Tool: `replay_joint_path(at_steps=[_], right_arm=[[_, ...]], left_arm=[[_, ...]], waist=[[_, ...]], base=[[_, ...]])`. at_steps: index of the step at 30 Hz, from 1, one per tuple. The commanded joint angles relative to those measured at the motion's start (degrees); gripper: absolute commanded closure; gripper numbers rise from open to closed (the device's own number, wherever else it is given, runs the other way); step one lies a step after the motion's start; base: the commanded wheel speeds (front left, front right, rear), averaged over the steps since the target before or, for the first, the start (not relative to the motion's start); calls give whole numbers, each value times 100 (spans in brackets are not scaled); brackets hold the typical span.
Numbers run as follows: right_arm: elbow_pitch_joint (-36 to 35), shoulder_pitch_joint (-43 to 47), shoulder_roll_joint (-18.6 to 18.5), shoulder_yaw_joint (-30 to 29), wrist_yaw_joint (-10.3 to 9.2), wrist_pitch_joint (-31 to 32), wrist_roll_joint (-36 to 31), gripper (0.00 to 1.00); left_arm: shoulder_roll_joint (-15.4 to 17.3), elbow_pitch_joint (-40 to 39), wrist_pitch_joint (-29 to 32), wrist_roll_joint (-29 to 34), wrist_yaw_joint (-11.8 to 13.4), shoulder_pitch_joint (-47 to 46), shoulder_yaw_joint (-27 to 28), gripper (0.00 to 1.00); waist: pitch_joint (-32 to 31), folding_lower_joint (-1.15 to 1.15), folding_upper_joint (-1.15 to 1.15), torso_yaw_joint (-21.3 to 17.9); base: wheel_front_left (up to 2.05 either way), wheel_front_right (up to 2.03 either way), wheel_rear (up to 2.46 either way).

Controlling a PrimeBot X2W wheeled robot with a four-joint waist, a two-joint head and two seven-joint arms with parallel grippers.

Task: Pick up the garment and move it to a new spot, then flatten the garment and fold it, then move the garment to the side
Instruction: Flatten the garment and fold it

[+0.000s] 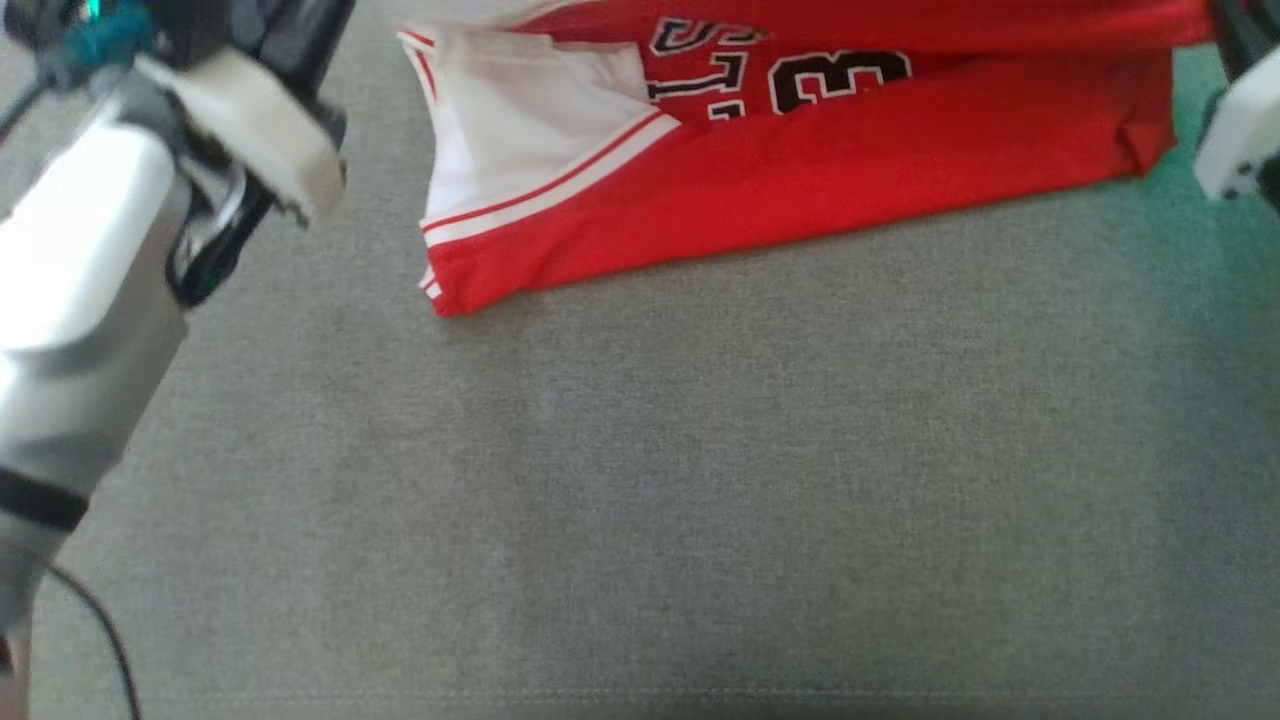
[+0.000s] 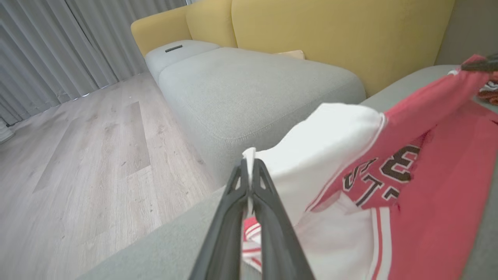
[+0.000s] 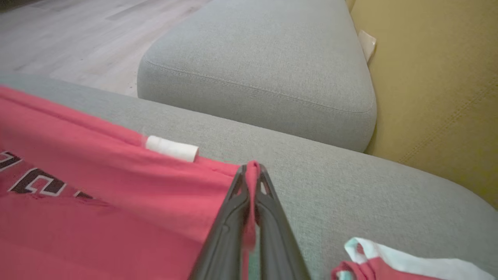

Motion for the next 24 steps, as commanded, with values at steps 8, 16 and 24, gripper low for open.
replay_joint_path(at_steps=[8, 16, 24], right_arm=[[-312, 398, -589, 644, -5, 369, 553, 100], [-487, 449, -845, 1200, -5, 629, 761, 100], [-414, 403, -961, 1589, -5, 754, 934, 100]], left_arm=[[657, -514, 86, -297, -33, 305, -474, 100], [1033, -1054, 458, -819, -34, 394, -1339, 100], [1341, -1546, 883, -1425, -35, 233, -2036, 100]], waist=[[-251, 0, 0, 128], [-310, 0, 0, 133], [-289, 0, 0, 92]], base=[[0, 0, 0], [0, 0, 0], [0, 0, 0]])
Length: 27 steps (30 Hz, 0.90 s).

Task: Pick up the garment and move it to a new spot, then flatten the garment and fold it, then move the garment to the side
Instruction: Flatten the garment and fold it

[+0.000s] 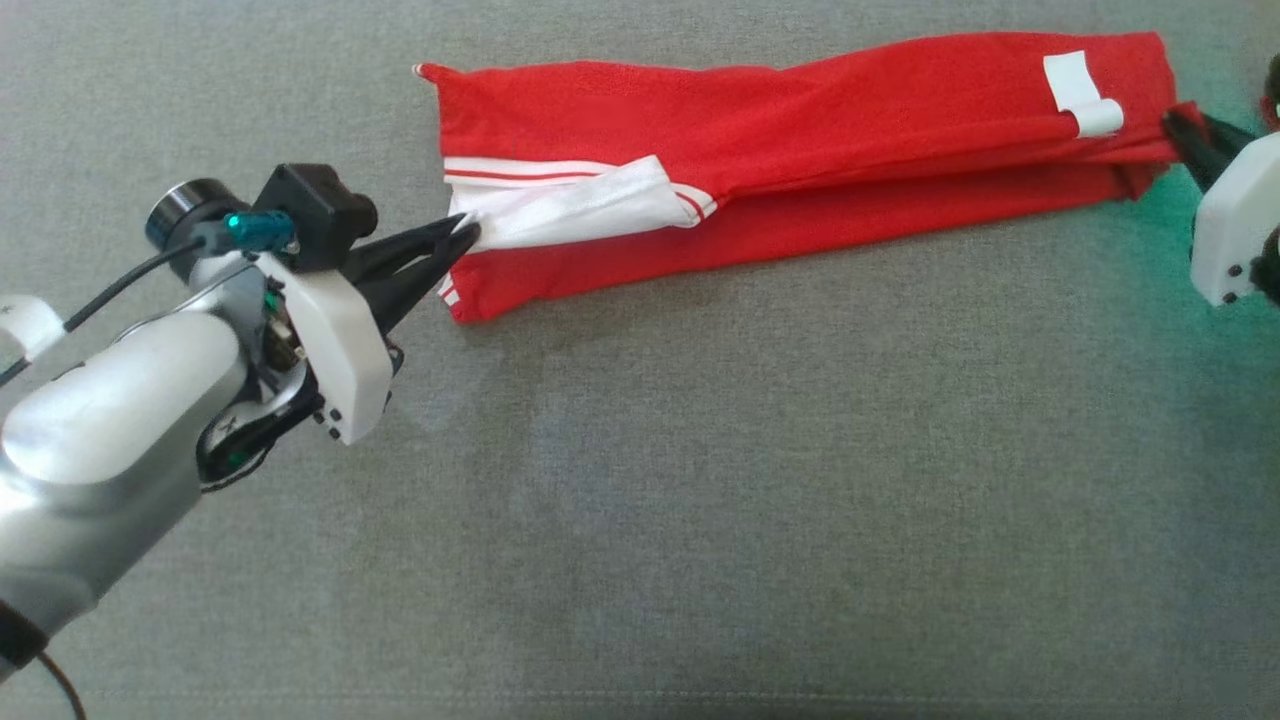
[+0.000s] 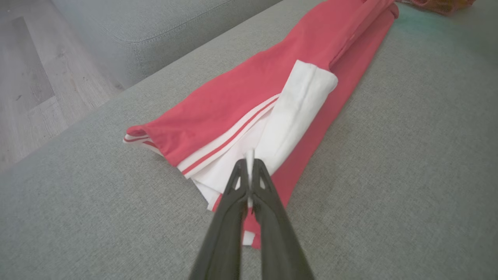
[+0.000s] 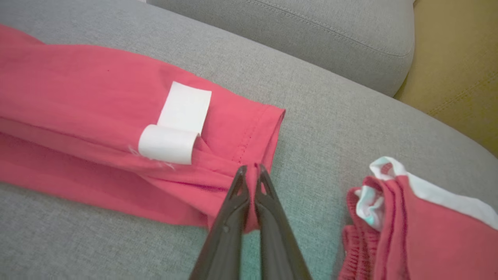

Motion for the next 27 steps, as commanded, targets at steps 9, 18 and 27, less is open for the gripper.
replay_joint_path(at_steps=[9, 18, 27], right_arm=[[-47, 60, -226, 203, -5, 132, 497, 0], [-387, 50, -71, -294, -5, -732, 1207, 0], [-817, 529, 417, -865, -5, -2077, 1232, 0]], left_arm=[[93, 486, 11, -38, 49, -211, 140, 0], [-268, 1006, -679, -429, 622, 1, 726, 0], [-806, -153, -892, -229, 1824, 1135, 3774, 0]], waist=[[-84, 0, 0, -128], [-513, 0, 0, -228], [-912, 0, 0, -360]], base=[[0, 0, 0], [0, 0, 0], [0, 0, 0]])
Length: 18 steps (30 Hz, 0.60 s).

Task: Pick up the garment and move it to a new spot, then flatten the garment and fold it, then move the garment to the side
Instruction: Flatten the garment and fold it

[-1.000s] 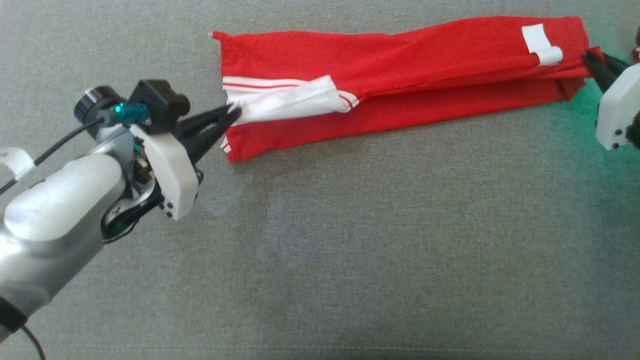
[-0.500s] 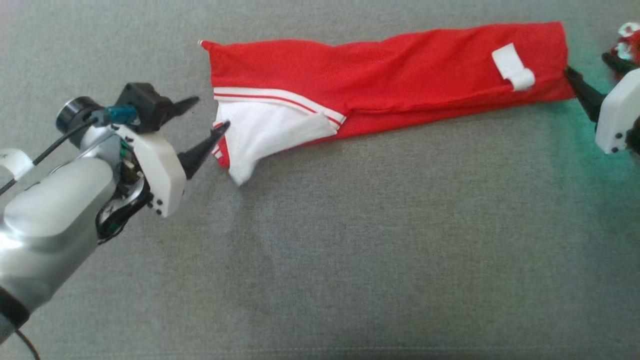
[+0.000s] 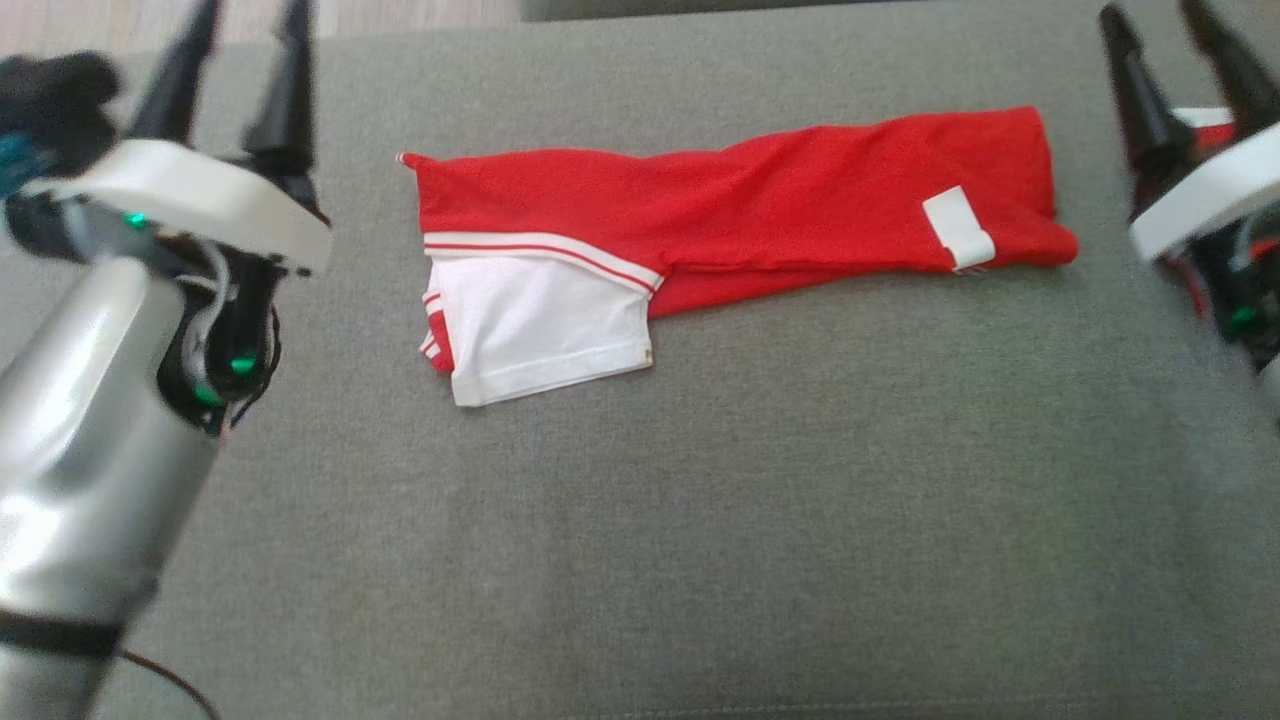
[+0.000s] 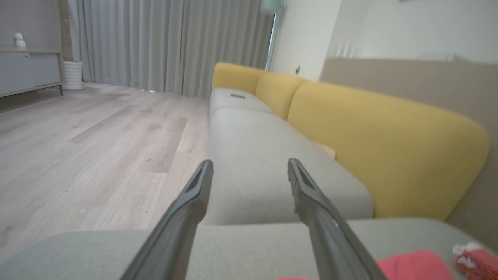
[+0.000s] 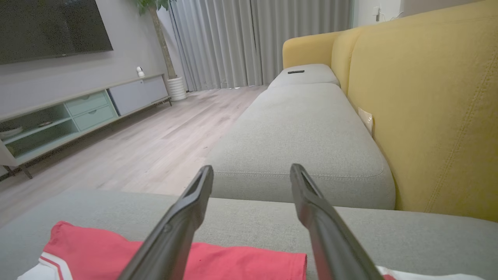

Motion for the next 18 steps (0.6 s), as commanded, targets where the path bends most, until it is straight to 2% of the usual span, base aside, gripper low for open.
replay_joint_path(at_steps=[1, 4, 8, 14, 18], right_arm=[[-132, 161, 14, -81, -5, -87, -45, 0], [-227, 479, 332, -533, -5, -162, -284, 0], [-612, 1069, 882, -1687, -5, -169, -1086, 0], [-1208, 2113, 1843, -2984, -5, -171, -2557, 0], [-1457, 2542, 2365, -3518, -5, -171, -3304, 0]], left_arm=[[116, -214, -40, 138, 41, 106, 450, 0], [-243, -776, -41, 738, -34, 941, 1451, 0], [-781, -1159, -41, 1456, -280, 1861, 2323, 0], [-1504, -1377, -42, 2416, -899, 2802, 2960, 0], [-1889, -1384, -42, 2910, -1282, 3119, 3273, 0]], waist=[[-57, 0, 0, -32], [-141, 0, 0, -63], [-183, 0, 0, -93], [-191, 0, 0, -145], [-153, 0, 0, -149]], base=[[0, 0, 0], [0, 0, 0], [0, 0, 0], [0, 0, 0], [0, 0, 0]])
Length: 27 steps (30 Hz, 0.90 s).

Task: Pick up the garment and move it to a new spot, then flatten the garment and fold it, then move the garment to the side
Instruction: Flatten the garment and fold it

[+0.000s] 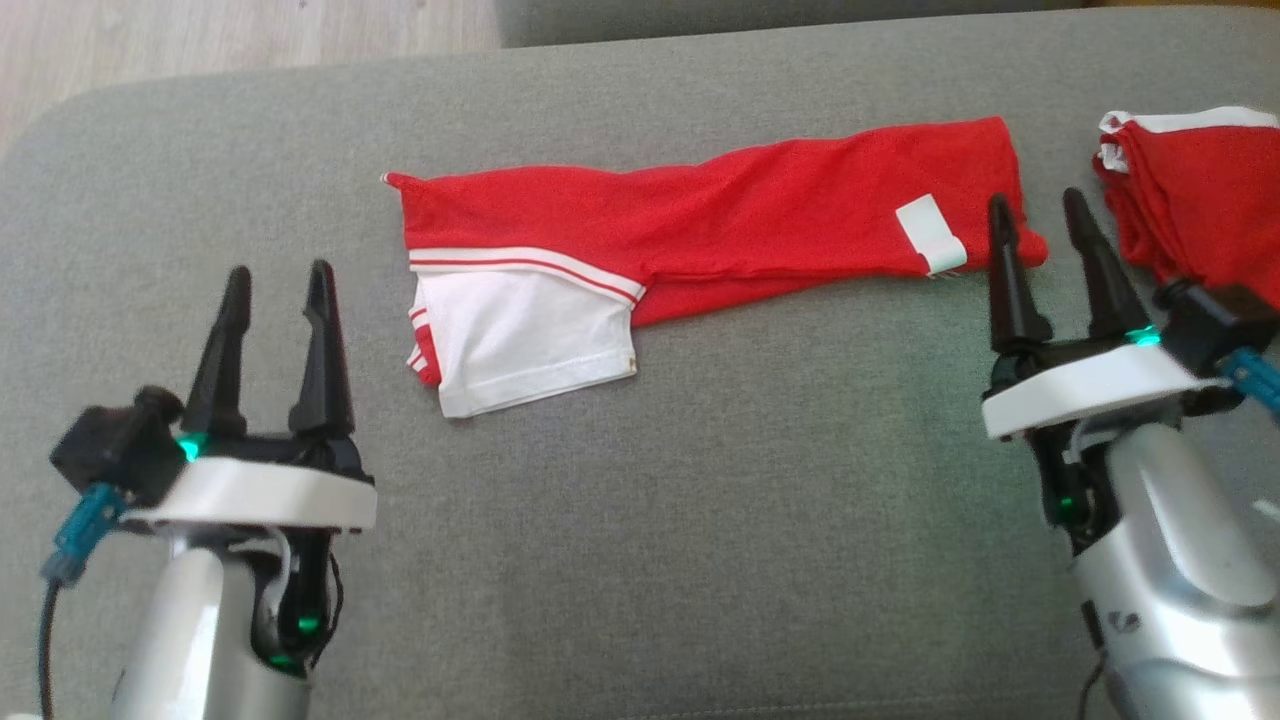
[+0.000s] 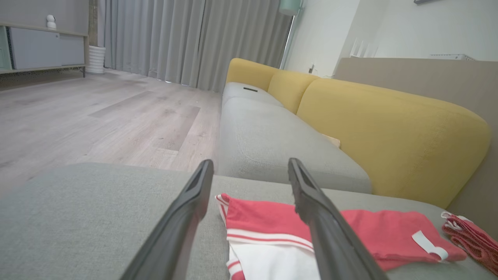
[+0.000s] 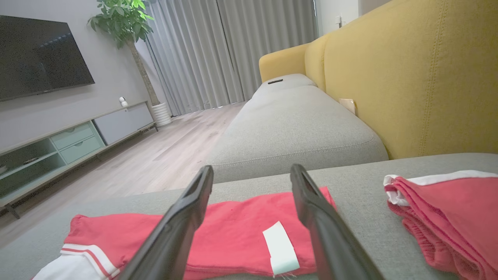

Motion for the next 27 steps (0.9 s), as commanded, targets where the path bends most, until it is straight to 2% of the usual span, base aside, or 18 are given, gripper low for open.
replay_joint_path(at_steps=[1, 4, 10, 17, 27], right_arm=[[-294, -51, 164, -86, -5, -61, -294, 0], [-357, -8, 316, -313, -5, -62, -645, 0], [-60, -279, 337, -875, -5, 167, -1165, 0], [878, -902, 274, -1712, -5, 626, -1761, 0], [2094, -1646, 150, -2700, -5, 906, -2529, 0]], left_arm=[[-39, -156, -30, 179, -136, -128, 347, 0], [-198, -117, -30, 364, -307, -186, 485, 0], [-359, -15, -30, 579, -503, -454, 517, 0], [-447, 171, -30, 601, -578, -581, 418, 0], [-474, 247, -30, 557, -598, -699, 293, 0]], waist=[[41, 0, 0, 17], [129, 0, 0, 81], [390, 0, 0, 309], [712, 0, 0, 607], [1028, 0, 0, 833]], base=[[0, 0, 0], [0, 0, 0], [0, 0, 0], [0, 0, 0], [0, 0, 0]])
